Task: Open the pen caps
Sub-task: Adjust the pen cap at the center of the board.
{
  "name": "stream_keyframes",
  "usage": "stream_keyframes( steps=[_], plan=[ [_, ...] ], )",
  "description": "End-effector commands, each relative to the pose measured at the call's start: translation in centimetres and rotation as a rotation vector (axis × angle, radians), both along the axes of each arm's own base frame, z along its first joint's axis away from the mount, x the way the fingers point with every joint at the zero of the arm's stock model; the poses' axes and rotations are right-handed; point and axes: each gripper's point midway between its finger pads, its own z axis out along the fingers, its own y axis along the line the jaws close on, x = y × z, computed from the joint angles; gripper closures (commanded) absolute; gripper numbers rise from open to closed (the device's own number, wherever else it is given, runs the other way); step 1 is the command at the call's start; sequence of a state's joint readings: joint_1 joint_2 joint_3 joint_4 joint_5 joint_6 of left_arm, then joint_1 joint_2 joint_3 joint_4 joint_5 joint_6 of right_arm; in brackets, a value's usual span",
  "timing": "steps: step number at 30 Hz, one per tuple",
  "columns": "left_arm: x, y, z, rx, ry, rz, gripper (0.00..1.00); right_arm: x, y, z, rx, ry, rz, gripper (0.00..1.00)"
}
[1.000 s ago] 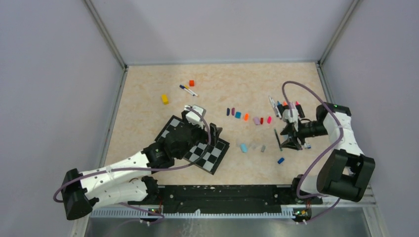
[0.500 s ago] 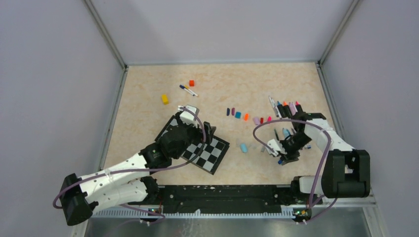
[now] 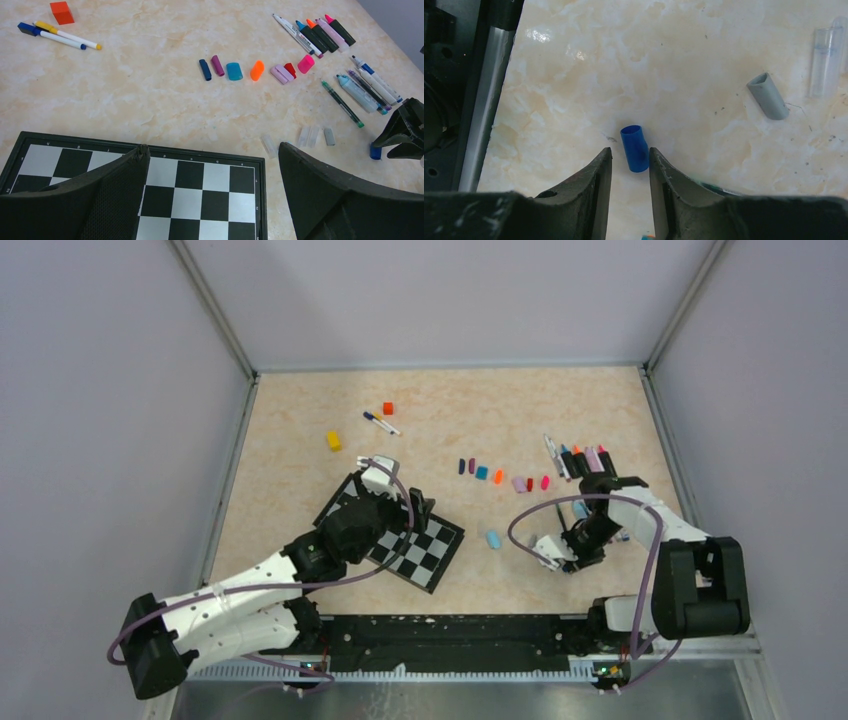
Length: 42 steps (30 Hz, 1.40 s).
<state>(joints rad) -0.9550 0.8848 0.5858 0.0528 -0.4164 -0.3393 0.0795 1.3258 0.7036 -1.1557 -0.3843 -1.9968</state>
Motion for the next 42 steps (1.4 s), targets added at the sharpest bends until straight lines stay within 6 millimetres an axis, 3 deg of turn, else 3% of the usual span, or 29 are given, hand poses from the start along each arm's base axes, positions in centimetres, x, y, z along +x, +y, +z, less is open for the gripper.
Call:
stream_keyframes(
  steps=[1, 12, 23, 28, 37, 42],
  plan=[
    [0.1, 0.1, 1.1, -0.059, -0.02, 0.006, 0.01, 0.1, 0.1, -0.7, -0.016, -0.015, 0.044, 0.69],
    [0.1, 0.3, 0.9, -0.059, -0.012, 0.01, 0.01, 1.2, 0.4, -1.4, -0.037, -0.042, 0.11, 0.83],
    [0.3, 0.3, 0.8, -0.054, -0.003, 0.018, 0.01, 4.5, 3.6, -0.1, -0.05, -0.125, 0.292, 0.86],
    [0.4, 0.4, 0.9, -0.048, 0.001, 0.025, 0.01, 6.4, 4.5, 0.4, -0.051, -0.168, 0.334, 0.8],
    [0.6, 0.2, 0.9, -0.047, 0.008, 0.025, 0.01, 7.0, 5.7, 1.0, 0.004, -0.208, 0.339, 0.66],
    [0.6, 0.1, 1.4, -0.054, 0.004, 0.022, 0.01, 7.4, 6.8, 3.2, 0.062, -0.24, 0.254, 0.65]
  ],
)
